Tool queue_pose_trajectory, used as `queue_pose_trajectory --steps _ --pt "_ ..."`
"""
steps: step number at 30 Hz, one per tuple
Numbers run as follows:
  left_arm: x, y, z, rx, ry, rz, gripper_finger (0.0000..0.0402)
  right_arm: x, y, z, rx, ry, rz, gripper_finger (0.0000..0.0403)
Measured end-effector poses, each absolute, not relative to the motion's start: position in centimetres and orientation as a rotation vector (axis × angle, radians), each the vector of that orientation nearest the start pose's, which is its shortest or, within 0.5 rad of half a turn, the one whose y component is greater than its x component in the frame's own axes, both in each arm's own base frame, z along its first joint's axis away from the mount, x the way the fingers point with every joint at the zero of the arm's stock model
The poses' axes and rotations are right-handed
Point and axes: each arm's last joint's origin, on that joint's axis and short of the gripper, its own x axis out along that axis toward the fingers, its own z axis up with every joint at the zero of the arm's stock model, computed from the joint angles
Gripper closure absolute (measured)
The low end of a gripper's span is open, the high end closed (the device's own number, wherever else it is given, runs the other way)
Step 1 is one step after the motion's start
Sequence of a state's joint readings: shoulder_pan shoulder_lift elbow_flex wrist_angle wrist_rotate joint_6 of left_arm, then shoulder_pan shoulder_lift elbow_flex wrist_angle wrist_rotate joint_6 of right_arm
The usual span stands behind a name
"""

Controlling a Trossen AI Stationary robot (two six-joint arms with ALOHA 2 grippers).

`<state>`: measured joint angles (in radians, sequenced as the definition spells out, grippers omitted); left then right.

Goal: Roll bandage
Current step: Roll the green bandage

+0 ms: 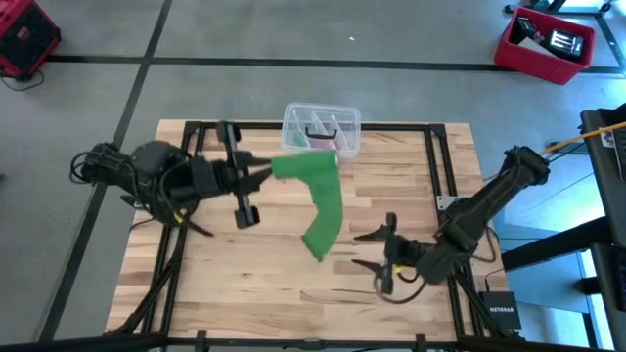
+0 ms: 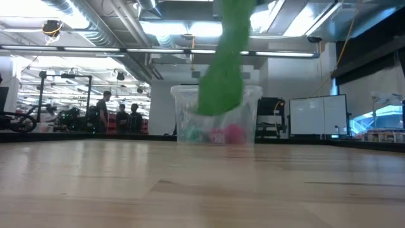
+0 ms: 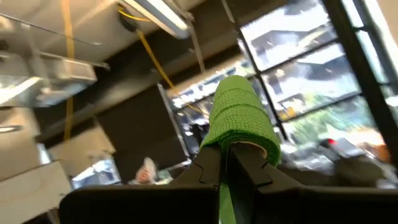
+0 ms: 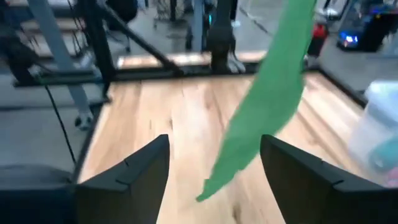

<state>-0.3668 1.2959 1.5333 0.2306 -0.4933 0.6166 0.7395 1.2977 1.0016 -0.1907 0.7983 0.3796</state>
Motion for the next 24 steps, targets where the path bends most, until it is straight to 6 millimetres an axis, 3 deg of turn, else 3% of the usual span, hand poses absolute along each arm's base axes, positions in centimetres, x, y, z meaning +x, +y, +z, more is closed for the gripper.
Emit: queue_pose_trajectory --steps 4,10,17,24 --pt "24.6 -7.0 51.5 0.421 -0.354 0.281 0.0400 22.9 17.8 28.5 -0.023 0.351 -0.207 0.0163" --pt "25.1 -6.6 50.8 0.431 -0.284 0.274 0.0400 23.4 17.4 27.8 -0.098 0.312 -0.388 0.0176" --pt "25.0 -7.2 50.8 0.418 -0.303 0.202 0.0400 24.9 15.6 27.2 -0.059 0.383 -0.353 0.0178" --pt "25.0 -7.8 50.2 0.436 -0.258 0.155 0.0400 25.8 13.6 25.2 -0.055 0.334 -0.393 0.0178"
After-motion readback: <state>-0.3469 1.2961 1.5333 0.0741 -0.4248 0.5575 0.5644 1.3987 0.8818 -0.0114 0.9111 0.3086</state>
